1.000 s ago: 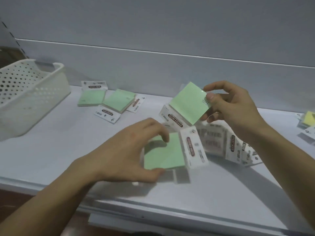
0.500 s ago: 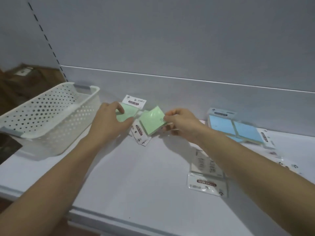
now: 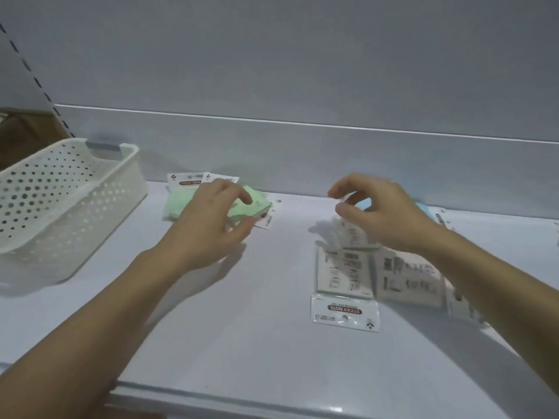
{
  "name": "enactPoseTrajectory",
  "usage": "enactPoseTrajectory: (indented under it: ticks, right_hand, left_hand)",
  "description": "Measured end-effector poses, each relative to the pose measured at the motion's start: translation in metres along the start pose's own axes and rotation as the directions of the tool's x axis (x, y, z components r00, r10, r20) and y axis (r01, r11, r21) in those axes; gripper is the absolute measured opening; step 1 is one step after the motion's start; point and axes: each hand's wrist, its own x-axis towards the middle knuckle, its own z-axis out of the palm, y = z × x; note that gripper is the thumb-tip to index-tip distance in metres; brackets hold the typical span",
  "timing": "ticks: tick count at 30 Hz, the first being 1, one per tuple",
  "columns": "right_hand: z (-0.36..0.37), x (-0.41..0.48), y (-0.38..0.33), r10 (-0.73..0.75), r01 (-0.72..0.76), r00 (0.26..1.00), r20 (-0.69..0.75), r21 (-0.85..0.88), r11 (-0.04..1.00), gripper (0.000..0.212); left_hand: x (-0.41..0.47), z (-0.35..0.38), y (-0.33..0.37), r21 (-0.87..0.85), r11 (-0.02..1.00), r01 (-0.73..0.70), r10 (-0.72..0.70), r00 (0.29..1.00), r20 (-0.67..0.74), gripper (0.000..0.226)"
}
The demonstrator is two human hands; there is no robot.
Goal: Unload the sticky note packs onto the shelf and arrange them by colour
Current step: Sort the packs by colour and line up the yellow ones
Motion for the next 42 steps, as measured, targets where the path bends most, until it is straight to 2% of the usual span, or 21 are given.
enactPoseTrajectory:
  ticks: [3,6,9,12,13,15,19,21,25,29,30,31,33,36,39,41,42]
  right_hand:
    - [-0.027,-0.028,0.018,-0.027,0.034,0.998,0.050,-0.154,0.987,0.014]
    - [-0.044,-0.054,0.033,-0.050,0.087,0.990,0.132,-0.290,0.953,0.019]
    - [-0.051,-0.074,0.038,-0.061,0.168,0.953,0.295,-0.354,0.920,0.042]
    - [-0.048,-0.088,0.047,-0.049,0.243,0.915,0.400,-0.450,0.859,0.073]
    - [-0.047,-0.091,0.050,-0.037,0.249,0.913,0.405,-0.485,0.839,0.077]
    - [-0.044,-0.094,0.055,-0.070,0.272,0.917,0.392,-0.489,0.829,0.069]
    - [-0.051,-0.091,0.058,-0.131,0.274,0.923,0.361,-0.381,0.883,0.052]
    - [-0.055,-0.089,0.061,-0.132,0.215,0.944,0.301,-0.264,0.940,0.044]
    - [-0.054,-0.087,0.068,-0.114,0.103,0.980,0.160,0.075,0.992,0.024]
    - [-0.050,-0.089,0.072,-0.116,0.110,0.993,0.028,0.177,0.978,0.023]
    - [-0.048,-0.091,0.073,-0.117,0.117,0.993,-0.009,0.192,0.975,0.023]
    - [-0.047,-0.092,0.074,-0.116,0.123,0.992,-0.046,0.205,0.971,0.024]
    - [-0.044,-0.094,0.074,-0.105,0.130,0.988,-0.118,0.230,0.965,0.022]
    - [-0.044,-0.095,0.074,-0.054,0.118,0.978,-0.199,0.327,0.938,0.019]
    - [-0.046,-0.092,0.075,0.012,0.080,0.974,-0.228,0.390,0.918,0.028]
    - [-0.049,-0.091,0.076,0.077,0.037,0.972,-0.224,0.465,0.885,0.034]
    - [-0.052,-0.091,0.077,0.115,0.014,0.969,-0.219,0.515,0.857,0.036]
  left_hand:
    - [0.006,0.010,0.030,0.016,0.989,-0.150,0.148,0.985,0.085,0.032]
    - [0.008,0.019,0.059,-0.018,0.957,-0.289,0.286,0.937,0.199,0.037]
    - [0.008,0.030,0.084,-0.087,0.903,-0.421,0.422,0.828,0.370,0.056]
    - [0.007,0.047,0.100,-0.028,0.874,-0.485,0.429,0.743,0.515,0.076]
    - [0.006,0.052,0.101,-0.013,0.877,-0.481,0.410,0.733,0.542,0.078]
    - [0.003,0.057,0.099,-0.028,0.891,-0.452,0.395,0.745,0.538,0.076]
    - [-0.004,0.062,0.096,-0.031,0.892,-0.452,0.423,0.807,0.411,0.052]
    - [-0.009,0.066,0.095,-0.066,0.909,-0.411,0.407,0.842,0.355,0.045]
    - [-0.007,0.063,0.094,-0.301,0.904,-0.302,0.384,0.884,0.266,0.025]
    - [-0.005,0.065,0.092,-0.416,0.893,-0.173,0.262,0.951,0.166,0.023]
    - [-0.006,0.067,0.093,-0.507,0.857,-0.096,0.210,0.962,0.173,0.022]
    - [-0.007,0.069,0.098,-0.645,0.764,0.009,0.151,0.969,0.193,0.021]
    - [-0.005,0.072,0.105,-0.768,0.632,0.098,0.059,0.983,0.174,0.016]
    - [0.000,0.078,0.113,-0.735,0.667,0.124,-0.043,0.991,0.128,0.016]
    - [0.002,0.077,0.115,-0.779,0.562,0.276,-0.172,0.961,0.216,0.023]
    - [0.005,0.079,0.118,-0.842,0.398,0.365,-0.265,0.924,0.275,0.029]
    - [0.007,0.081,0.121,-0.878,0.255,0.406,-0.305,0.895,0.325,0.032]
